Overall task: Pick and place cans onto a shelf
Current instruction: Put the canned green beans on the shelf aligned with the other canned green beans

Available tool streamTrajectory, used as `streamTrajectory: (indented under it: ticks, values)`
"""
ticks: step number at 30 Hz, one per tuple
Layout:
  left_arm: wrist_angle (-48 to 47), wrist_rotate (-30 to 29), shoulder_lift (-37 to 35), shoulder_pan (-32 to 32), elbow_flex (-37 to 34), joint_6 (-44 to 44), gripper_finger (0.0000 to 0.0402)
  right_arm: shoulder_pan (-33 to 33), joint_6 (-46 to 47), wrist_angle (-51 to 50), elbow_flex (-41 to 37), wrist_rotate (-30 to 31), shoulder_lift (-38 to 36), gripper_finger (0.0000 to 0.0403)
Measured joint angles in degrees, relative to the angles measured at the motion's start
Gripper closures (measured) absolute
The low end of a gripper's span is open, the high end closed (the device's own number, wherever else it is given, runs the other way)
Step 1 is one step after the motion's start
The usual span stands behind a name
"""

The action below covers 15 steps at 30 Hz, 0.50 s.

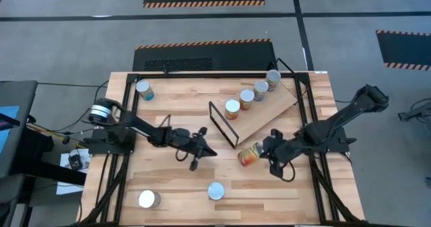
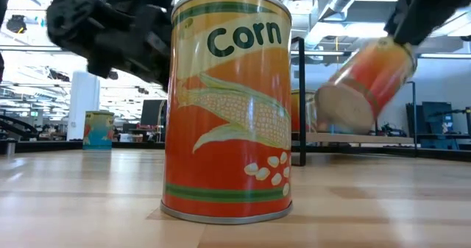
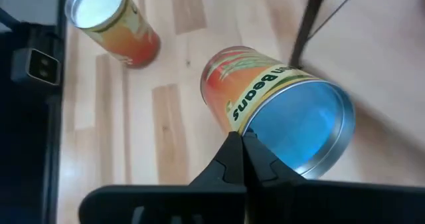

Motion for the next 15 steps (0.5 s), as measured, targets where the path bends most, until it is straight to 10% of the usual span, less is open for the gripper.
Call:
streamTrajectory:
  ticks: [15]
  values:
    - [-0.49,-3.46,-19.16,2.40,-13.18,1.07,0.0401,-15.07,-19.65,-37.21,27.48,3.02,16.66,0.0403]
